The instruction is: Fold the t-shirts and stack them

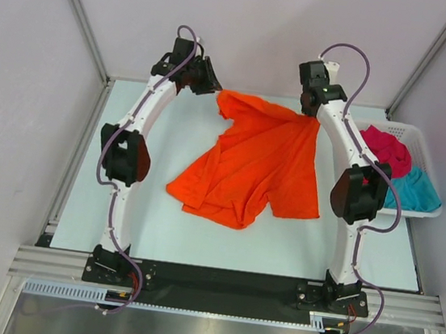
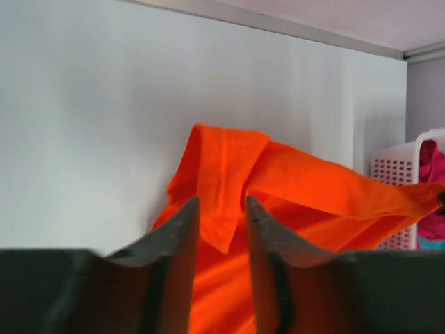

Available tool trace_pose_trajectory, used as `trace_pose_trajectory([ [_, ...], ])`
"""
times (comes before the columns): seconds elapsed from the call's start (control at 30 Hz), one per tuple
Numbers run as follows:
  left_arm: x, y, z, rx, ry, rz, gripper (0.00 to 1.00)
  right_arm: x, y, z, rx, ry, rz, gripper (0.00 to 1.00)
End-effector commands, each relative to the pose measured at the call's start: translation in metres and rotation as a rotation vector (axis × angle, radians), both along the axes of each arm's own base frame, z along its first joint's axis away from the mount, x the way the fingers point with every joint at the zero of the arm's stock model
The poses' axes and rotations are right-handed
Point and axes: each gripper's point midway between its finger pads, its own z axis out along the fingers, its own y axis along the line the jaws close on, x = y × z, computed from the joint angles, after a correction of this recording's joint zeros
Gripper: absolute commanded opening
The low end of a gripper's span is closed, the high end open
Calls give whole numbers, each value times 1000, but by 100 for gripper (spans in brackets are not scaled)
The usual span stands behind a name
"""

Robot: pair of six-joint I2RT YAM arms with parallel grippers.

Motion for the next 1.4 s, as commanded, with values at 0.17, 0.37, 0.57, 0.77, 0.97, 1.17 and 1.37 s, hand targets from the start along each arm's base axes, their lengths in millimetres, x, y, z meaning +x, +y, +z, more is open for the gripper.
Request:
trace_pose_trajectory([
  [0.17,-14,7,0,61,-15,-20,100,22,-66,-12,-110,14,-142,3],
  [0.37,-94,-7,-8,89,11,-108,100,25,-59,-7,-70,27,-106,39],
  [0.57,-192,-19,-3,73,-5,-176,100,0,-36,11,56,14,-39,56],
  [0.77,-278,-20,-12,53,-27,-209,100,-61,-7,2,132,29,48,55],
  [0.97,-318,-19,-66,60,50,-207,100,-114,18,-41,146,127,110,53],
  [1.17,-335,-40,-120,114,125,-238,100,-142,37,-82,130,231,137,51],
  [1.37,-340,-63,-157,157,175,-278,100,-156,50,-96,121,272,162,50],
])
